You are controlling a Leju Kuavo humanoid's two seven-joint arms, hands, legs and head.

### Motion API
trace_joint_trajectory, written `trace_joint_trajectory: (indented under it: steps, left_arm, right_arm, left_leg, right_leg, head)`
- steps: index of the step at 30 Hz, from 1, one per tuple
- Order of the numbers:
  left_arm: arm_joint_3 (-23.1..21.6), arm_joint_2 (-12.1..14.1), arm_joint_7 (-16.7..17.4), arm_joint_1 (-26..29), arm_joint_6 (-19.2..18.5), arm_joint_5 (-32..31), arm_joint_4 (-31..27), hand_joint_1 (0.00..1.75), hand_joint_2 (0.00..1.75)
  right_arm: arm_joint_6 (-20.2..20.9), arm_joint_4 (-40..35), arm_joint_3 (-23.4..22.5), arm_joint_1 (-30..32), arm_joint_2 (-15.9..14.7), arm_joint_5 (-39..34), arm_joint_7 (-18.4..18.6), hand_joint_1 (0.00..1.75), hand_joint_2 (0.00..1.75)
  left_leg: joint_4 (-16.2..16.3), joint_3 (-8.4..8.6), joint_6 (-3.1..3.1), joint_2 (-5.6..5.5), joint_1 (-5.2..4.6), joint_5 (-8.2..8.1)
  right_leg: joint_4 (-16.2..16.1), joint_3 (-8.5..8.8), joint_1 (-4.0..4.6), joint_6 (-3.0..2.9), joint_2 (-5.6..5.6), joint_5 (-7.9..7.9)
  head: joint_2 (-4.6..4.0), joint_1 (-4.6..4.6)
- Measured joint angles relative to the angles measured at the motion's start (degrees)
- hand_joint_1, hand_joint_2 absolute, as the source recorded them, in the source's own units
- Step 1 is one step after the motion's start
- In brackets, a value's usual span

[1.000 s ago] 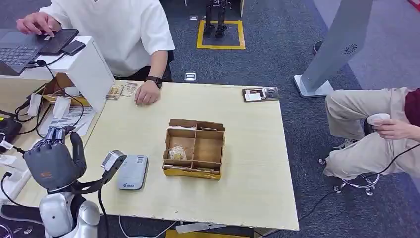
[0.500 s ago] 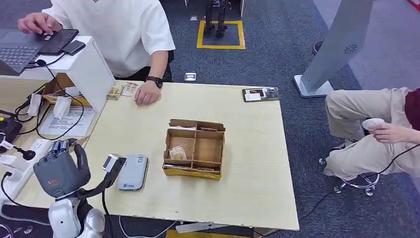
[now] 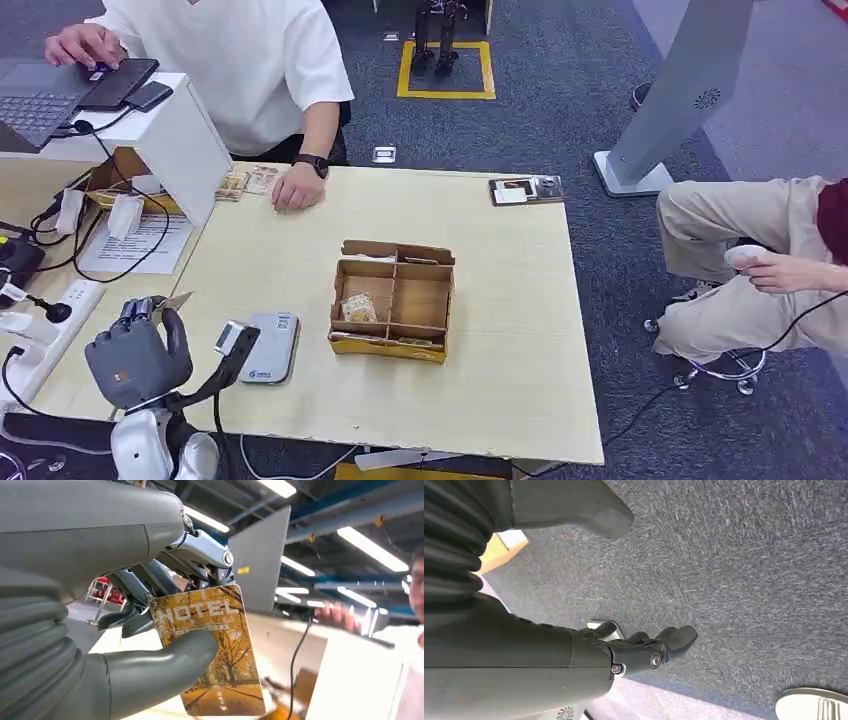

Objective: Pass the card to the sensor for recognition and then transmit it.

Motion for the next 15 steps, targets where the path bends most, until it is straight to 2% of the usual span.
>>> trace_joint_trajectory:
  steps: [8,15]
  left_arm:
    - [-2.6,2.2,3.1,0.5,0.0,0.0,5.2,1.75,1.75]
    - [-6.2,4.4,8.1,0.4,0.0,0.0,10.4,1.75,1.75]
  right_arm:
    - [0.0,0.0,-0.8,0.3,0.0,-0.1,-0.5,0.00,1.75]
    - [0.0,0.0,-1.3,0.3,0.0,-0.1,-0.8,0.00,1.75]
  left_leg:
    - [0.0,0.01,0.00,0.00,0.00,0.00]
    - [0.0,0.00,0.00,0.00,0.00,0.00]
  right_leg:
    - [0.0,0.00,0.00,0.00,0.00,0.00]
    - [0.0,-0.01,0.00,0.00,0.00,0.00]
  head:
    - [0.00,-0.02]
    - [0.00,0.00]
